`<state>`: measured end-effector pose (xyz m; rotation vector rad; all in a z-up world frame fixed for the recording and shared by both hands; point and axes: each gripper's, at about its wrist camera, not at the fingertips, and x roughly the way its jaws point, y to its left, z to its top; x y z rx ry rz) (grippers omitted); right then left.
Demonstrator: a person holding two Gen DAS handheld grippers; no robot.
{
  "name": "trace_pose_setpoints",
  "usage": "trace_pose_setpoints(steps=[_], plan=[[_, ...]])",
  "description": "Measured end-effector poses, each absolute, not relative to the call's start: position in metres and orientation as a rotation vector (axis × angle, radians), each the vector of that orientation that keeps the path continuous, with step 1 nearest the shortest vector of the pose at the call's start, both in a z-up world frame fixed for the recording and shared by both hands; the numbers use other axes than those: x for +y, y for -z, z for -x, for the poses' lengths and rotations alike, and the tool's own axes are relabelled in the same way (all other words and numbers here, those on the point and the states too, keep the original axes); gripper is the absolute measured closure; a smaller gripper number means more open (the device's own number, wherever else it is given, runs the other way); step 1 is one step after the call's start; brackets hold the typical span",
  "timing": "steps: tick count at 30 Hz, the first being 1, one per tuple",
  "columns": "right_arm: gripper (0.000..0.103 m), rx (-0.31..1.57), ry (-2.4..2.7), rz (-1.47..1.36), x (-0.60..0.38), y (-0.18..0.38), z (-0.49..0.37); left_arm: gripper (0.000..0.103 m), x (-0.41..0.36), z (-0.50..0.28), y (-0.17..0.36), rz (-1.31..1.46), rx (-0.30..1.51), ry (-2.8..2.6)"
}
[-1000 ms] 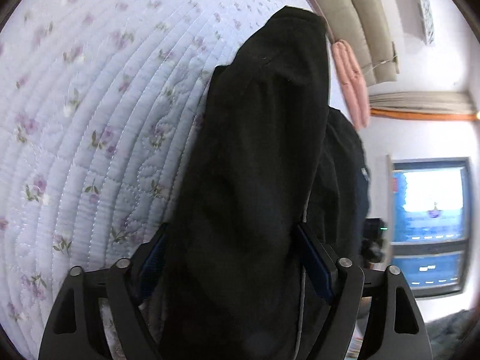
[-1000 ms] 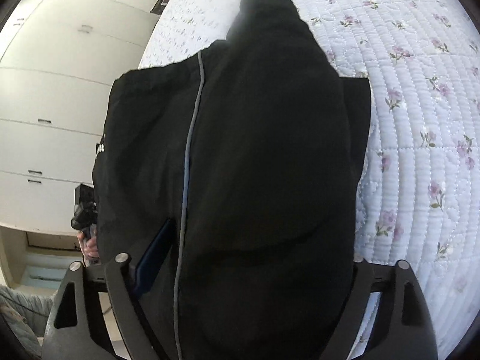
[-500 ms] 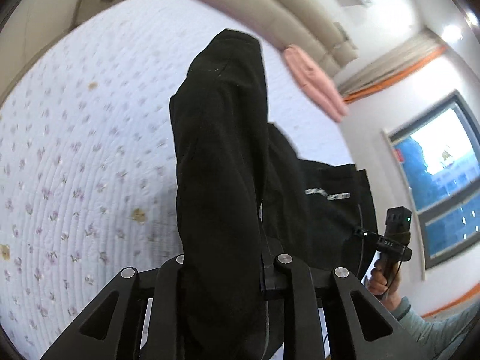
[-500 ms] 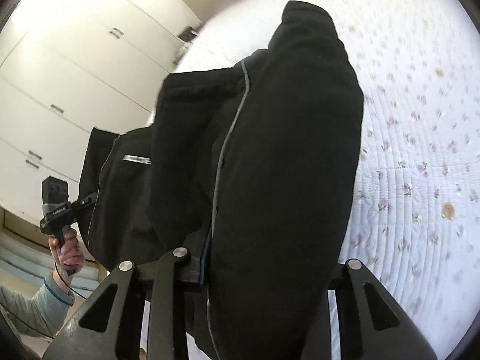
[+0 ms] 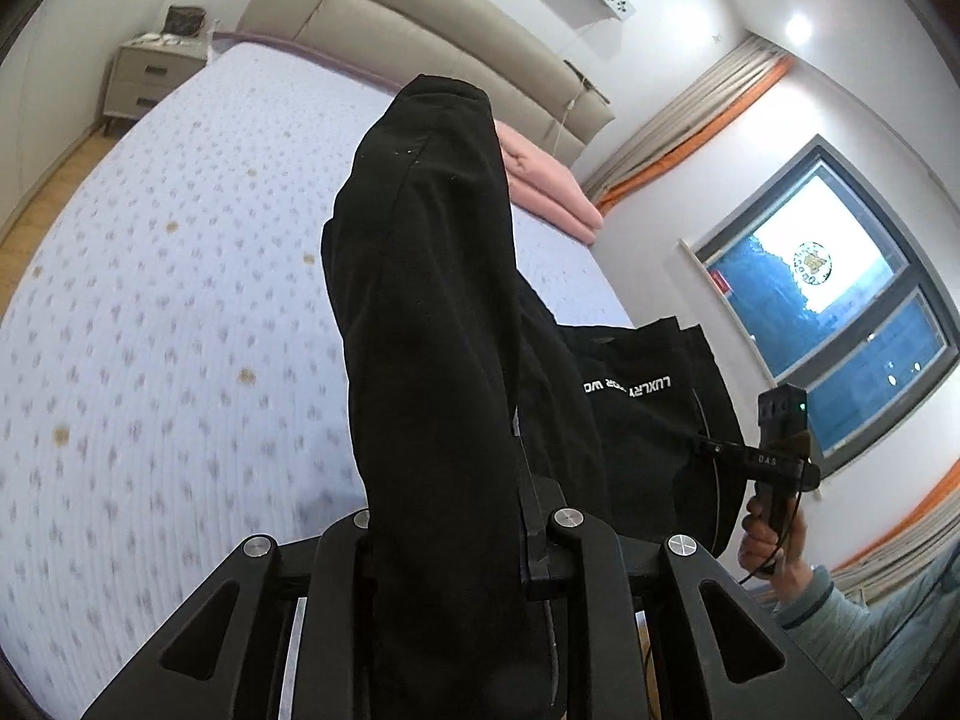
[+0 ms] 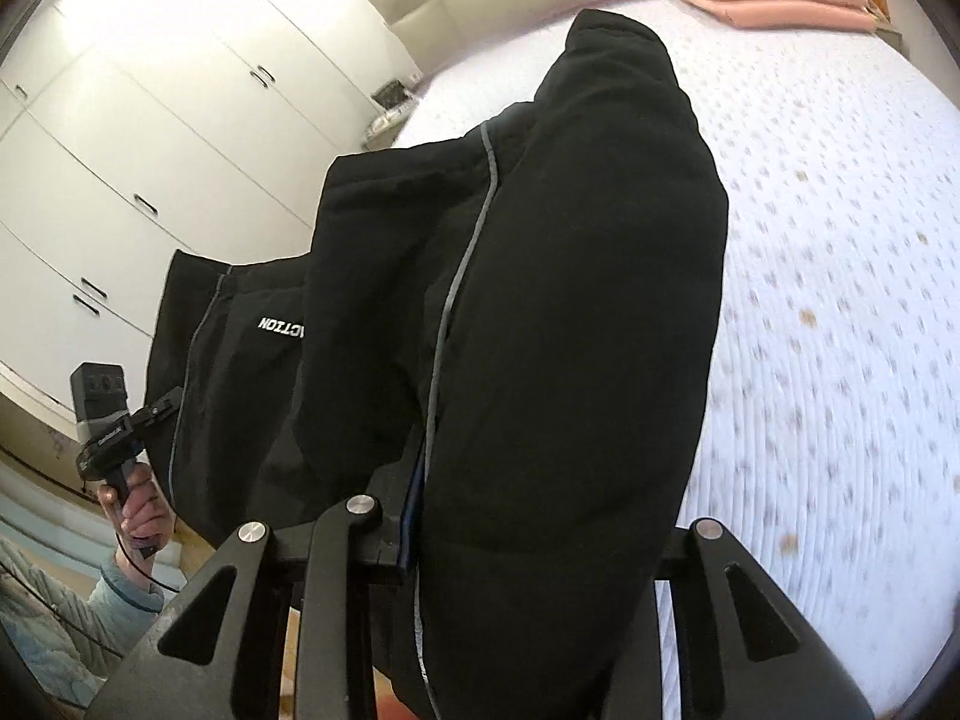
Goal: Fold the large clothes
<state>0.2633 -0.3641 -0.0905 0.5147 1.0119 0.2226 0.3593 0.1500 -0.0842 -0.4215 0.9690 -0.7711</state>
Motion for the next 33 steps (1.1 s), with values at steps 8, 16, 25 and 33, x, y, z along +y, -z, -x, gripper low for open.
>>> trace_pose_setpoints(steps=[8, 16, 25, 33], plan=[[0.067, 1.17, -0.218, -0.51, -0.344, 0.19, -0.255, 0.087, 0.177, -0.335, 0.199, 0.559, 1.06, 0.613], [0.039, 1.201, -0.139, -0.829, -0.399, 0.315, -0.235, 0.084, 0.229, -0.336, 0.33, 0.904, 1.125, 0.486], [0.03, 1.098, -0.003, -0.59, -0.427, 0.274, -0.208, 0.076, 0.239, -0.291, 0.228, 0.467, 0.937, 0.344], [0.03, 0.858, 0.015, -0.494, -0.373, 0.17, -0.148, 0.06, 0.202, -0.22, 0.162, 0.33, 0.866, 0.374]])
